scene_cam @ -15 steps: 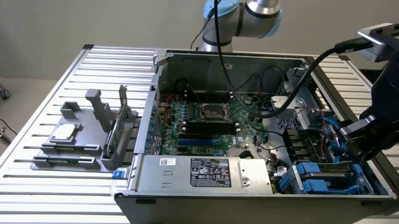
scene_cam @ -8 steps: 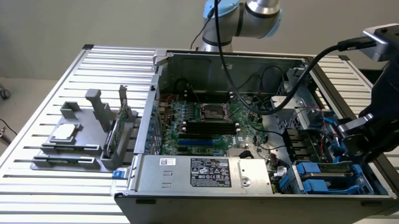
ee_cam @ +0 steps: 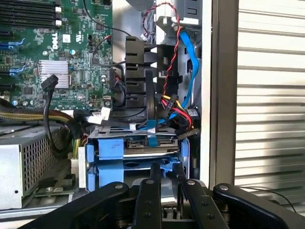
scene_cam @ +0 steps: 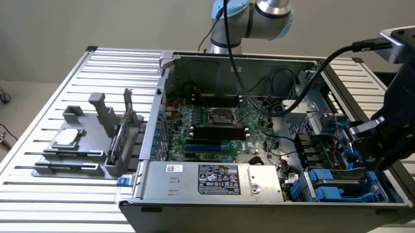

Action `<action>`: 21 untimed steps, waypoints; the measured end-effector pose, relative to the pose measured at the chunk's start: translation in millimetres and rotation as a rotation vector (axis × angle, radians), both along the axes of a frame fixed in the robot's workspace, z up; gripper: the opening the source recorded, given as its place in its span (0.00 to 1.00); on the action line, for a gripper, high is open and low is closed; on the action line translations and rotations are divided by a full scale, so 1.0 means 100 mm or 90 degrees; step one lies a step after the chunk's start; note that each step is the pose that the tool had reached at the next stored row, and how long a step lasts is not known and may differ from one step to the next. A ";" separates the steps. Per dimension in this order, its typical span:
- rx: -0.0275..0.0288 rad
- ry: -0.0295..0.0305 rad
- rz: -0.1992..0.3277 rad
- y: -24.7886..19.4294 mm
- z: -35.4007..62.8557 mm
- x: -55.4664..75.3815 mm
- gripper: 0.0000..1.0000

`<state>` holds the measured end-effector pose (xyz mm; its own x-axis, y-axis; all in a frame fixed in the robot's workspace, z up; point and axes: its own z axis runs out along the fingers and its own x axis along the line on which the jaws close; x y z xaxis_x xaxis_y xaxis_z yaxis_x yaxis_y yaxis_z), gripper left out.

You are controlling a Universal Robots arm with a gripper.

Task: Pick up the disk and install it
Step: 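Insert the first disk wire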

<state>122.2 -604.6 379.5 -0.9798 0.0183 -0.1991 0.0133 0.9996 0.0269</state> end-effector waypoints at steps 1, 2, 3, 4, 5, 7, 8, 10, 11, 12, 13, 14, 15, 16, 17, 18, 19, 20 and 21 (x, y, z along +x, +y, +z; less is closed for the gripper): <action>0.0000 0.0000 -0.003 0.009 -0.002 0.00 0.25; 0.0000 0.0000 -0.006 0.020 -0.003 0.00 0.25; -0.0001 0.0000 -0.008 0.032 -0.005 0.00 0.25; 0.0000 0.0000 -0.010 0.046 -0.006 0.00 0.25; -0.0001 0.0000 -0.011 0.061 -0.007 0.00 0.25; 0.0000 0.0000 -0.013 0.095 -0.008 0.00 0.25; 0.0000 0.0000 -0.014 0.115 -0.009 0.00 0.25; 0.0000 0.0000 -0.015 0.152 -0.010 0.01 0.25; -0.0001 0.0000 -0.016 0.169 -0.011 0.02 0.25; 0.0000 0.0000 -0.016 0.186 -0.012 0.02 0.25; 0.0000 0.0000 -0.017 0.201 -0.013 0.03 0.25; 0.0000 0.0000 -0.018 0.210 -0.015 0.04 0.25; 0.0001 0.0000 -0.020 0.214 -0.018 0.06 0.25; 0.0001 0.0000 -0.022 0.217 -0.021 0.07 0.25; 0.0000 0.0000 -0.025 0.219 -0.023 0.08 0.25; 0.0000 0.0000 -0.028 0.221 -0.026 0.10 0.25; -0.0002 0.0000 -0.030 0.223 -0.029 0.11 0.25; 0.0000 0.0000 -0.033 0.226 -0.033 0.12 0.25; 0.0000 0.0000 -0.035 0.230 -0.038 0.12 0.25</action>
<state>134.5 -581.5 375.7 -0.9773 0.0725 -0.1991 0.0685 0.9973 0.0269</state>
